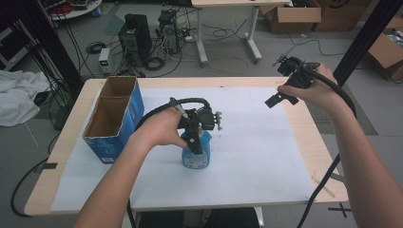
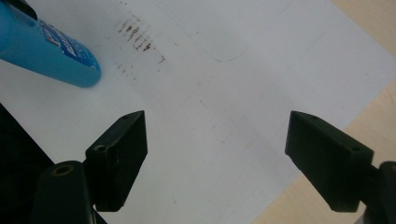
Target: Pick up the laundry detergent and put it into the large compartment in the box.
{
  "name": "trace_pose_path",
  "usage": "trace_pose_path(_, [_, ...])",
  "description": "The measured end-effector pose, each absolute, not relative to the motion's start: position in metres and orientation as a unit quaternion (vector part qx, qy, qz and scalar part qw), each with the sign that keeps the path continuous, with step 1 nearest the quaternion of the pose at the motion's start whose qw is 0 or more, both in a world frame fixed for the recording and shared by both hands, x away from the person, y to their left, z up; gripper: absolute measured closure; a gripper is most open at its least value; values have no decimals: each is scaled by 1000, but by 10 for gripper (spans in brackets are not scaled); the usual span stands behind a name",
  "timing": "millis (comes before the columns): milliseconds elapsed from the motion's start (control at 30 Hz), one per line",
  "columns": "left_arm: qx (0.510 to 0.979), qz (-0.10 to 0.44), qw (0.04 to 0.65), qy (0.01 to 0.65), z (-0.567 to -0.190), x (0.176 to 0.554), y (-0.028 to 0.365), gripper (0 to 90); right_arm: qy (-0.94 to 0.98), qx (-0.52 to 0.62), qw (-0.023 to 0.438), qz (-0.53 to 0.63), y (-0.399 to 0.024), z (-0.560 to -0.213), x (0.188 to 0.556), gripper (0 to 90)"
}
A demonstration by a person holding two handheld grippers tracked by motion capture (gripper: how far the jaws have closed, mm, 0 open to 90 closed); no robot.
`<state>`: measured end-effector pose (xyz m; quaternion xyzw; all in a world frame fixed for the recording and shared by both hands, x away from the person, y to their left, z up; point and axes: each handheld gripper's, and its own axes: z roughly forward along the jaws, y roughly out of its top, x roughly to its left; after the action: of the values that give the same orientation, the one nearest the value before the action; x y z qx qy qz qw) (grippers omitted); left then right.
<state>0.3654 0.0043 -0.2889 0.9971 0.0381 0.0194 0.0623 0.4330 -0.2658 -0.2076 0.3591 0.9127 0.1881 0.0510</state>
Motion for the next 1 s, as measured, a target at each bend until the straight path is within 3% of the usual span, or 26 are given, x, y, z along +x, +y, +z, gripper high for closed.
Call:
trace_pose_path(533, [997, 20, 58, 39, -290, 366, 4, 287, 913, 357, 49, 189, -266, -210, 433, 209])
trace_pose_path(1000, [997, 20, 53, 42, -291, 370, 4, 356, 914, 356, 47, 189, -267, -213, 434, 210])
